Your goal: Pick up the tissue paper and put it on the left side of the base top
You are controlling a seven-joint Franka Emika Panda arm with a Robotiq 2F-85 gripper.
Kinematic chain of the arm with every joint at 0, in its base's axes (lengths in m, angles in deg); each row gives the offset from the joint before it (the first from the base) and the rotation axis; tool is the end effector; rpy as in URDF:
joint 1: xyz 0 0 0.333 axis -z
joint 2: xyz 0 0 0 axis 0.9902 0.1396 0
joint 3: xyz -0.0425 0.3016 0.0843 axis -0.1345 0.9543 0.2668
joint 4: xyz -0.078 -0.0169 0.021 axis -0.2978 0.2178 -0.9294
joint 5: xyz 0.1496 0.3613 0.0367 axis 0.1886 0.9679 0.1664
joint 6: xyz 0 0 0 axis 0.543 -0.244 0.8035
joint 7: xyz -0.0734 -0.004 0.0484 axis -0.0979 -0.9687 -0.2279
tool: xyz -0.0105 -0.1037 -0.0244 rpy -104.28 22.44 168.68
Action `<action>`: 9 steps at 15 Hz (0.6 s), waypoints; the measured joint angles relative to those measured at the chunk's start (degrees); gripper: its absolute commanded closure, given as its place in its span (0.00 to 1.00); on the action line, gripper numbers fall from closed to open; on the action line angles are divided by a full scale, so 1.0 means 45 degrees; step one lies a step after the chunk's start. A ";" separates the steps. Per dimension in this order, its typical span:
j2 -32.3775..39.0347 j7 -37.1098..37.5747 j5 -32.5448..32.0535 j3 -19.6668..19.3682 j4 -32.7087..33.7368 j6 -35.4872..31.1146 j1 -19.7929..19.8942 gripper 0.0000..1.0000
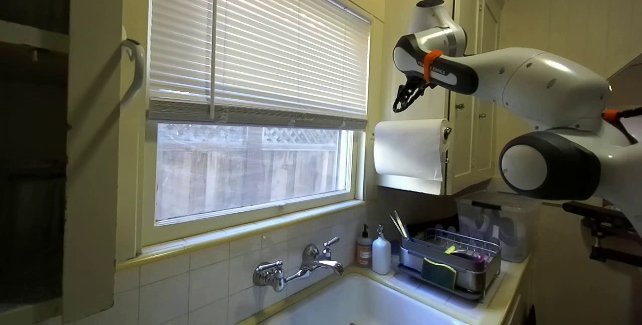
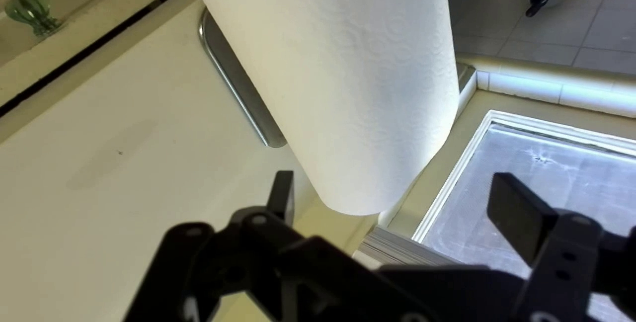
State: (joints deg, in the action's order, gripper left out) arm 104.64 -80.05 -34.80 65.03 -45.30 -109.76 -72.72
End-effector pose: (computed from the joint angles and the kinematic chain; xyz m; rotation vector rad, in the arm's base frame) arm 0.6097 -0.1764 0.8492 2.3432 0.0678 0.8092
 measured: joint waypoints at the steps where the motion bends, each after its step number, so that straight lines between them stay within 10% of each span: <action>1: -0.0002 -0.0060 0.0001 0.0029 -0.0008 -0.0035 -0.0027 0.00; 9: 0.0003 -0.1303 0.1824 0.1232 -0.0079 0.0639 -0.0037 0.00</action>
State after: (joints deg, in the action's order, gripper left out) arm 104.65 -85.92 -26.59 70.58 -45.66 -106.89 -72.88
